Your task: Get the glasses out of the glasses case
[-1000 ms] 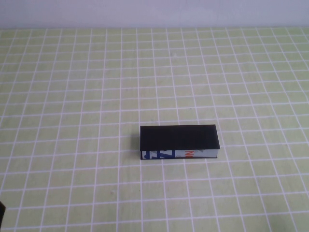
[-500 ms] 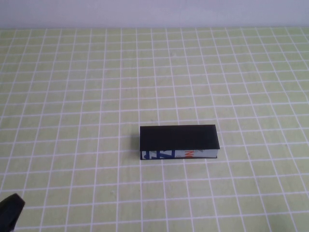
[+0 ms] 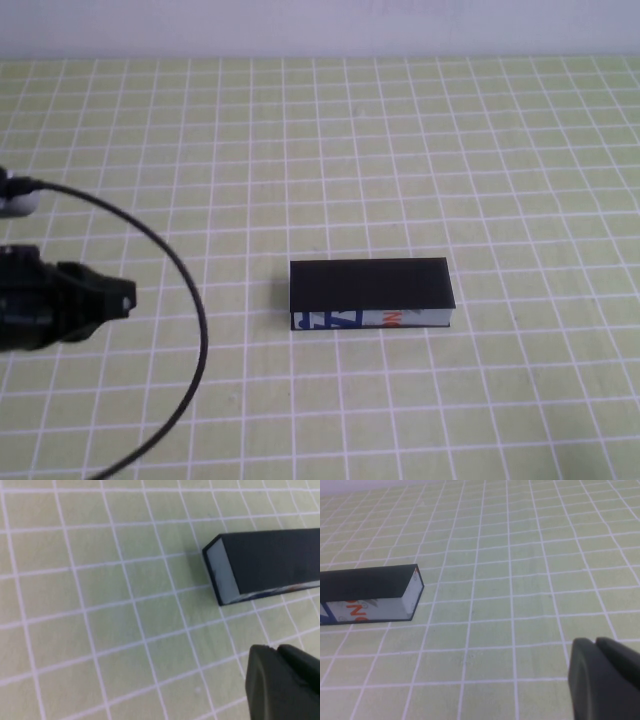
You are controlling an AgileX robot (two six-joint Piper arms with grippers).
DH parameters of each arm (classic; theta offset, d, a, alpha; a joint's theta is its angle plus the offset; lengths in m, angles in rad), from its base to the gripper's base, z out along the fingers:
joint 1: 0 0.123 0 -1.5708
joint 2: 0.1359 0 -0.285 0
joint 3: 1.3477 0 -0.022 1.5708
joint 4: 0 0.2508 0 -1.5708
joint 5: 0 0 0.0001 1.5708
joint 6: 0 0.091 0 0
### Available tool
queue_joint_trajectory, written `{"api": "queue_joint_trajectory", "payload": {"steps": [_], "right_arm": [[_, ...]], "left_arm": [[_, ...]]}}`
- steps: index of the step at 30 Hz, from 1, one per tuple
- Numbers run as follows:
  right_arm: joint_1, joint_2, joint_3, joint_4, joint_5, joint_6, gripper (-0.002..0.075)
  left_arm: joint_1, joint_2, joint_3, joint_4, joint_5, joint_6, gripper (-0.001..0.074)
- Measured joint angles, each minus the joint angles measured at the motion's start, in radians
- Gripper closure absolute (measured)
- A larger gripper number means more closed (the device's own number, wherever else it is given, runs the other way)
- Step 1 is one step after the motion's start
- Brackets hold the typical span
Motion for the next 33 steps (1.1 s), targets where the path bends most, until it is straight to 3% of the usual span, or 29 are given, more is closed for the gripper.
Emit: {"api": "queue_joint_trajectory", "payload": {"steps": [6,11,17,29,33], "right_arm": [[0.0,0.0,0.0,0.0,0.0,0.0,0.0743],[0.0,0.0,0.0,0.0,0.0,0.0,0.0743],[0.0,0.0,0.0,0.0,0.0,0.0,0.0743],[0.0,0.0,0.0,0.002,-0.006,0.0,0.0743],[0.0,0.0,0.0,0.112,-0.078,0.002,0.0743]], "left_arm": [[-0.003,0.286,-0.145,-0.228,-0.01,0.263,0.0739],[-0.083,0.507,-0.261,-0.317,-0.048,0.385,0.0739],[-0.169,0.742,-0.426,-0.341,-0.084,0.437,0.0739],[-0.176,1.075,-0.741,-0.374,0.024,0.45,0.0739],[-0.176,1.124,-0.771,-0.38,0.064,0.45,0.0739]]}}
